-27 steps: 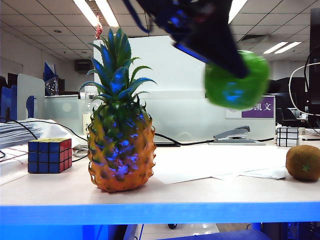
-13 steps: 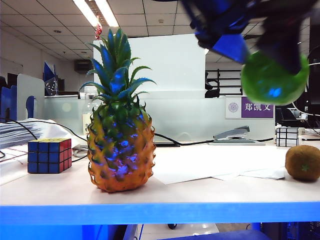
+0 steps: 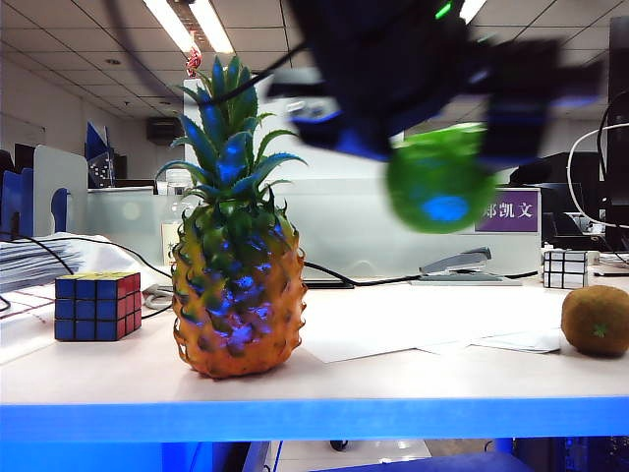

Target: Arrange all the fruits from large to small from left to right in a row.

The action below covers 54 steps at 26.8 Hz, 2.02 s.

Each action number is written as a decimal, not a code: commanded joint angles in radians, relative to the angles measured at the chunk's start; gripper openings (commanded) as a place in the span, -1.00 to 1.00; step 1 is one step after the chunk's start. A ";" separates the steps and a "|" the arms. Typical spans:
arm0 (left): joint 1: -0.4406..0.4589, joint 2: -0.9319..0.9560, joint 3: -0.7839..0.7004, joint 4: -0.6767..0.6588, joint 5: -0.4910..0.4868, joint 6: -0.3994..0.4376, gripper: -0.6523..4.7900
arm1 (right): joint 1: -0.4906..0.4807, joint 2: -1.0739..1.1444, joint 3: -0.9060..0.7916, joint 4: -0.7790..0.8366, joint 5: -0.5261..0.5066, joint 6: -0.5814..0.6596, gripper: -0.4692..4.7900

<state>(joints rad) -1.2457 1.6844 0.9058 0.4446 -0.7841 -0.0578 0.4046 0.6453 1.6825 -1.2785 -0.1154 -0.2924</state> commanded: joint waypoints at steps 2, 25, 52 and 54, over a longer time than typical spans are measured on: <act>0.011 0.051 -0.008 0.149 -0.068 -0.031 -0.78 | 0.002 -0.001 0.003 0.003 0.009 0.005 -0.85; 0.075 0.280 -0.006 0.291 0.011 -0.241 -0.78 | 0.002 0.003 0.003 0.006 0.010 0.005 -0.85; 0.074 0.280 0.003 0.217 0.071 -0.177 -0.77 | 0.002 0.030 -0.104 -0.071 0.005 0.058 -0.85; 0.074 0.280 0.003 0.217 0.071 -0.177 -0.47 | 0.002 0.030 -0.104 -0.070 0.005 0.057 -0.85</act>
<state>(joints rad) -1.1706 1.9697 0.9031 0.6464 -0.7040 -0.2394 0.4049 0.6758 1.5749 -1.3659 -0.1062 -0.2359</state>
